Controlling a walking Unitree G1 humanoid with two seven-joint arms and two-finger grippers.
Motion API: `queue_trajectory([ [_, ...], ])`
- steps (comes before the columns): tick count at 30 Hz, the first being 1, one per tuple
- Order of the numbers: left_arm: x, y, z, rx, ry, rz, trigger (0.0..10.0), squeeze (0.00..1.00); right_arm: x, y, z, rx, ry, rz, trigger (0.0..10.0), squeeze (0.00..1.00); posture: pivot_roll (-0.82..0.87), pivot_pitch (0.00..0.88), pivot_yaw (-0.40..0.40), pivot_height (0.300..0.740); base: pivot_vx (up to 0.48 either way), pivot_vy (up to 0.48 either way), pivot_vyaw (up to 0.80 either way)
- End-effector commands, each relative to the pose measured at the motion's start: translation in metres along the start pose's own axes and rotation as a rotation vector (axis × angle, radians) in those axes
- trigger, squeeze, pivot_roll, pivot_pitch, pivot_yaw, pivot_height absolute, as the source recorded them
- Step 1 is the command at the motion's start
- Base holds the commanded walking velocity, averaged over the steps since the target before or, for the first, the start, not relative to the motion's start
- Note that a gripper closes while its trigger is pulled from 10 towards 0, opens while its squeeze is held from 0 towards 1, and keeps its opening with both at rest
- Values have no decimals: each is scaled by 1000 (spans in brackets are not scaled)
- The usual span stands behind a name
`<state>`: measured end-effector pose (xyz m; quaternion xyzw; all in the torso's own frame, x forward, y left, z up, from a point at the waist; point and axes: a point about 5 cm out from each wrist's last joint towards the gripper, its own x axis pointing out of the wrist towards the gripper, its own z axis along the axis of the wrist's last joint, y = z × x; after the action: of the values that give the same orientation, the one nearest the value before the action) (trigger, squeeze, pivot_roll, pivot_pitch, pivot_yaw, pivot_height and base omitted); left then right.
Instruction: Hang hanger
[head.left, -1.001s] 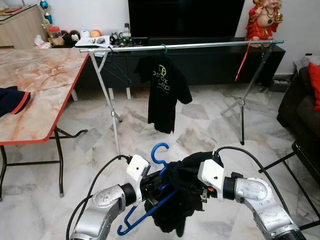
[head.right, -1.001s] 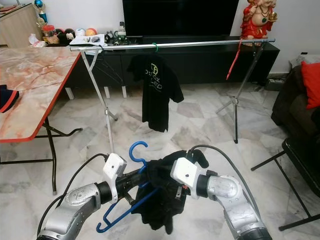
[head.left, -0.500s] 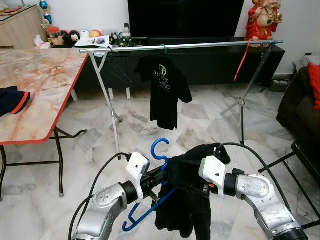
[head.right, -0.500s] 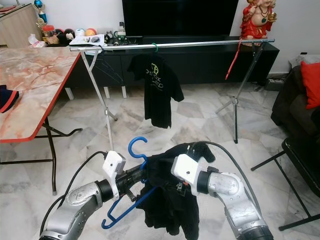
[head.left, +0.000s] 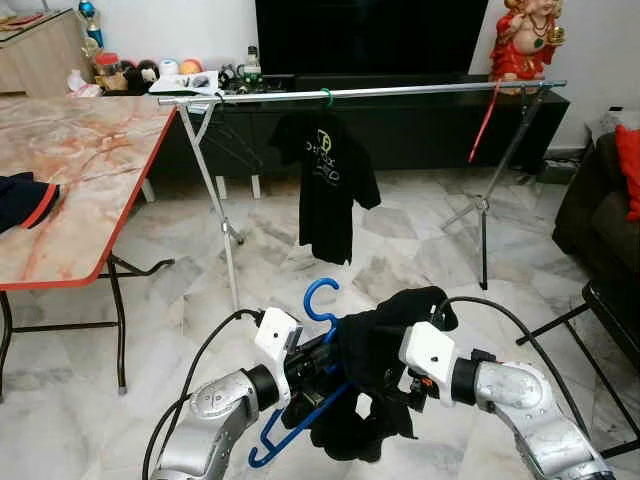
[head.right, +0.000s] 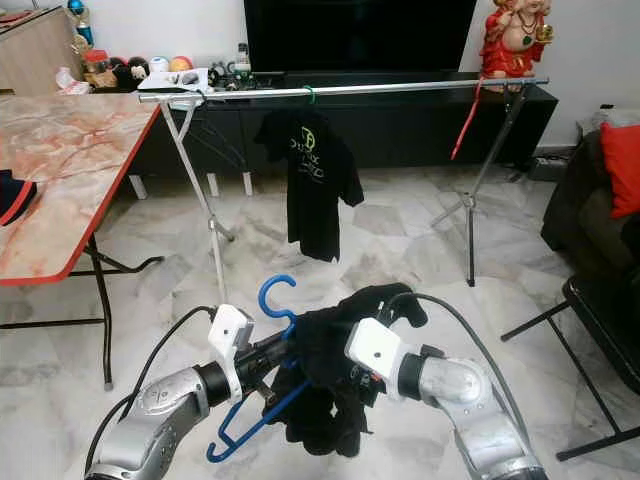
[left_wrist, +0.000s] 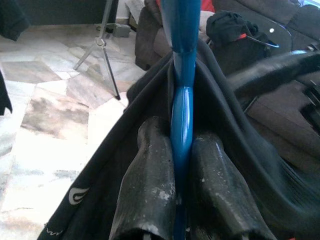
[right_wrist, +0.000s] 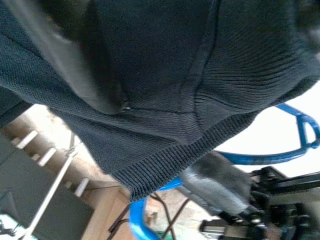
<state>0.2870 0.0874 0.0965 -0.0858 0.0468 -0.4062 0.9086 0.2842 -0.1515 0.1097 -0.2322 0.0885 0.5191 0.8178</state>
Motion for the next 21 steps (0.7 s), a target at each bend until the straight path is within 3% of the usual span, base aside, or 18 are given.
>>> queue_trajectory([
  [1,4,3,17,24,-87,12,10000,0,3,13,-2,3,21,94,10000,1000,117,57,-20,740,0,0,0],
  [4,5,3,17,22,-92,22,10000,0,-1,19,-15,-31,134,143,10000,1000,117,57,-20,740,0,0,0],
  [6,5,4,16,19,-92,30,10000,0,-2,16,-26,-59,220,111,10000,925,113,58,-23,740,0,0,0],
  [8,5,4,16,18,-92,32,10000,0,-2,14,-29,-75,245,100,10000,925,113,58,-23,740,0,0,0],
  [9,5,4,16,18,-93,34,10000,0,-2,10,-36,-125,313,58,10000,0,113,58,-24,740,0,0,0],
  [11,5,3,16,18,-93,36,10000,0,-2,5,-39,-145,340,10,10000,0,115,59,-24,740,0,0,0],
  [12,5,3,16,19,-93,38,10000,0,0,-9,-36,-130,318,-122,10000,0,119,59,-24,740,0,0,0],
  [13,5,3,16,19,-93,38,10000,0,0,-9,-36,-130,318,-122,10000,0,119,59,-24,740,0,0,0],
  [14,5,3,16,18,-93,39,10000,0,2,-20,-28,-117,270,-216,10000,0,119,59,-24,740,0,0,0],
  [21,1,7,11,46,-51,43,10000,0,0,-27,9,-96,27,-222,10000,0,112,61,-23,740,0,0,0],
])
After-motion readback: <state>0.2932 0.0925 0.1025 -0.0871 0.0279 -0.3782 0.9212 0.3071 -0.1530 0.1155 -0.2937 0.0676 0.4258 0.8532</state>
